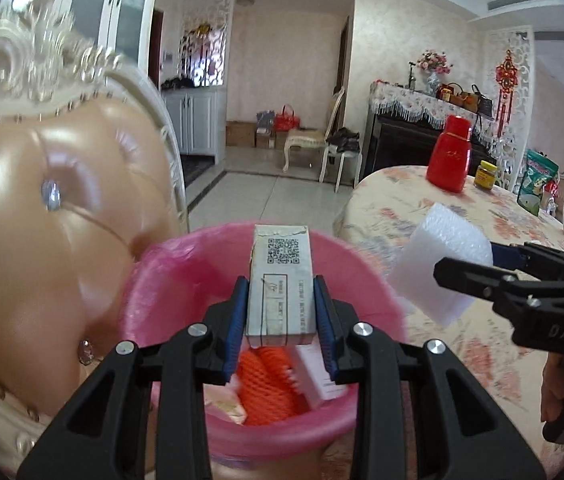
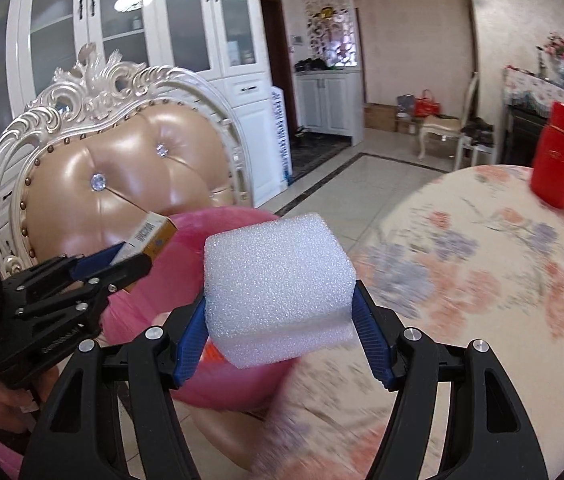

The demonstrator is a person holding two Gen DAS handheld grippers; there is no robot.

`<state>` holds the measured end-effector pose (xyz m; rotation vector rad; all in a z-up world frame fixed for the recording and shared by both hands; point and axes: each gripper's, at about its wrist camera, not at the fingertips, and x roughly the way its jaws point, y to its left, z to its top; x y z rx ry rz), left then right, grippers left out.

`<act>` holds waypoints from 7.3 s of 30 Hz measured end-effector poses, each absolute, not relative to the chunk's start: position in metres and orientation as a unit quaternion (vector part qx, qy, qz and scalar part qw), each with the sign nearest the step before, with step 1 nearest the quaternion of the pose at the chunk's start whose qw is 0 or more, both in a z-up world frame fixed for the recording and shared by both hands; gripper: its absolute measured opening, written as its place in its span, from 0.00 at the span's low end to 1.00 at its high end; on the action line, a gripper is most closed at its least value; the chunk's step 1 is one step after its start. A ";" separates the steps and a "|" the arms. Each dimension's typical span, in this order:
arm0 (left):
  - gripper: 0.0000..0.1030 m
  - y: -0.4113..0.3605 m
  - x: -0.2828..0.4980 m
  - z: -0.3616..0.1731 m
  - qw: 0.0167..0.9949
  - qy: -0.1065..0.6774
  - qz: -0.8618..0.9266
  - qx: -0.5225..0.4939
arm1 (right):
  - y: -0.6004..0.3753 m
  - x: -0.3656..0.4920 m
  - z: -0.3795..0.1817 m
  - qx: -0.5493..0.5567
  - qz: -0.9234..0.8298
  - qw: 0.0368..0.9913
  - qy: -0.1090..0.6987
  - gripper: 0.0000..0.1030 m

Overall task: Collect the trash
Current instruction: 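Carry the foam block and small white box to the bin and release both, then move both open tools back over the table toward the remaining items, then grasp the black applicator box with the right tool and lift it, then grasp the crumpled white tissue with the left tool while the right tool holds the box, then carry the box and tissue to the pink bin and release both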

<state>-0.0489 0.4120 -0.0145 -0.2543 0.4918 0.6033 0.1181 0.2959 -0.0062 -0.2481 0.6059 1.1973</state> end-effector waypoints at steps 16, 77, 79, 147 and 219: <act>0.70 0.440 -0.086 -0.036 0.896 0.229 0.351 -0.148 | 0.314 0.122 -0.020 -0.105 0.568 0.762 0.293 0.76; 0.95 0.051 0.301 -0.042 0.963 0.253 0.016 -0.096 | -0.199 0.377 -0.074 0.059 -0.066 0.920 0.383 0.75; 0.95 0.053 0.299 -0.040 0.964 0.248 0.018 -0.098 | -0.206 0.366 -0.071 0.048 -0.072 0.920 0.381 0.74; 0.18 0.048 0.461 -0.081 0.916 0.399 0.039 -0.020 | -0.210 0.386 -0.091 0.100 -0.008 0.913 0.396 0.37; 0.16 0.221 0.041 -0.023 0.956 0.249 0.142 -0.065 | 0.090 0.126 -0.022 -0.089 0.403 0.851 0.325 0.37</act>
